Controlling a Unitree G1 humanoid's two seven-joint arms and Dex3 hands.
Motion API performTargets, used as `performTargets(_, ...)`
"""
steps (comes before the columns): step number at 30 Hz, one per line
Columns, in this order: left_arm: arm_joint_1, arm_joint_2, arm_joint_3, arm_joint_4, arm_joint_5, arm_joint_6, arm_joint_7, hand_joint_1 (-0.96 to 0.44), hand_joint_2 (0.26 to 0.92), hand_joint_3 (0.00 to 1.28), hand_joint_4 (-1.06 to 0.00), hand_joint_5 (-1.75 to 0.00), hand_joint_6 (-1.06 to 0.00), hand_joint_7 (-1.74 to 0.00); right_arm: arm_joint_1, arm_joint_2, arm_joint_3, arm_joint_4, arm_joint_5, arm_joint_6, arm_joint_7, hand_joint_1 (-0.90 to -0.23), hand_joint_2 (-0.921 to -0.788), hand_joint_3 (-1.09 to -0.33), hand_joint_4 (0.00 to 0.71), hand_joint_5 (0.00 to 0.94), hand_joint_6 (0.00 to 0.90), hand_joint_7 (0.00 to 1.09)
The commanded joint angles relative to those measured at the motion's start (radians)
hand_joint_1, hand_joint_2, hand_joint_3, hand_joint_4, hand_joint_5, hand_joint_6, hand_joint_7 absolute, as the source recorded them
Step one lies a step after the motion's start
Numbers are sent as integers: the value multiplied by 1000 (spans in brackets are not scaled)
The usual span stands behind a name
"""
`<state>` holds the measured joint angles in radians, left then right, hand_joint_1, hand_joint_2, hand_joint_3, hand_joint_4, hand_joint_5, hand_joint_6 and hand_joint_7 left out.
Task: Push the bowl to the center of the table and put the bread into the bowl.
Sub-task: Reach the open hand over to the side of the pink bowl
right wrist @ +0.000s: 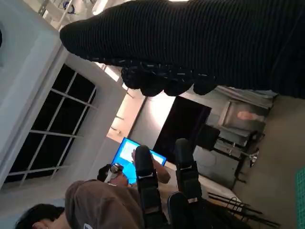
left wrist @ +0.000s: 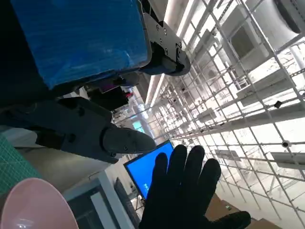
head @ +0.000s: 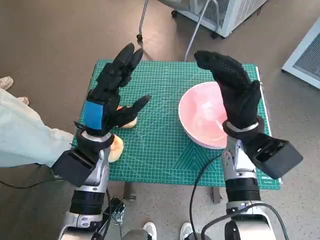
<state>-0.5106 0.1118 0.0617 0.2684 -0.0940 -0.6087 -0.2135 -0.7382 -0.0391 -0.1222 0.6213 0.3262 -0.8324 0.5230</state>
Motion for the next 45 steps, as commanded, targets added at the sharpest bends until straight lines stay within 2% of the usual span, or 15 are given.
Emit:
performTargets(1, 8, 6, 2, -8, -14, 6, -8, -274, 921, 216, -406, 0, -408, -112, 20, 5, 0, 6, -9, 9, -9, -663, -921, -795, 243, 0, -1, 783)
performTargets(14, 7, 10, 6, -6, -28, 12, -20, -273, 921, 216, -404, 0, -408, -113, 12, -3, -10, 24, 0, 4, -2, -671, -921, -795, 244, 1, -1, 782)
performTargets(20, 9, 13, 8, -7, -30, 13, -21, -265, 921, 217, -405, 0, -408, -113, -4, -44, -52, 74, 29, -4, 18, -671, -921, -788, 248, 2, -1, 781)
performTargets(24, 13, 14, 11, -3, -32, 9, -25, -269, 921, 215, -402, 0, -408, -113, -21, -78, -89, 138, 23, -40, 3, -664, -921, -787, 237, 15, -1, 730)
performTargets(28, 16, 17, 15, 2, -36, 5, -28, -276, 921, 213, -402, 0, -408, -113, -29, -112, -131, 200, -28, -95, -81, -655, -921, -812, 234, 16, -1, 712)
performTargets(32, 17, 19, 20, 10, -36, -1, -29, -287, 921, 212, -399, 0, -405, -110, -26, -148, -169, 259, -113, -144, -223, -641, -921, -850, 233, 16, -1, 713)
performTargets(34, 17, 19, 21, 12, -36, -1, -29, -294, 921, 211, -398, 0, -404, -108, -28, -161, -180, 290, -145, -161, -278, -627, -921, -868, 234, 16, -1, 721)
performTargets(40, 16, 16, 21, 15, -29, -3, -25, -304, 921, 211, -396, 0, -403, -105, -27, -207, -198, 413, -236, -187, -447, -611, -921, -877, 239, 20, -1, 708)
performTargets(45, 17, 14, 19, 10, -23, 1, -19, -304, 921, 213, -395, 0, -403, -103, -24, -239, -190, 507, -292, -170, -564, -578, -921, -882, 232, 16, -1, 694)
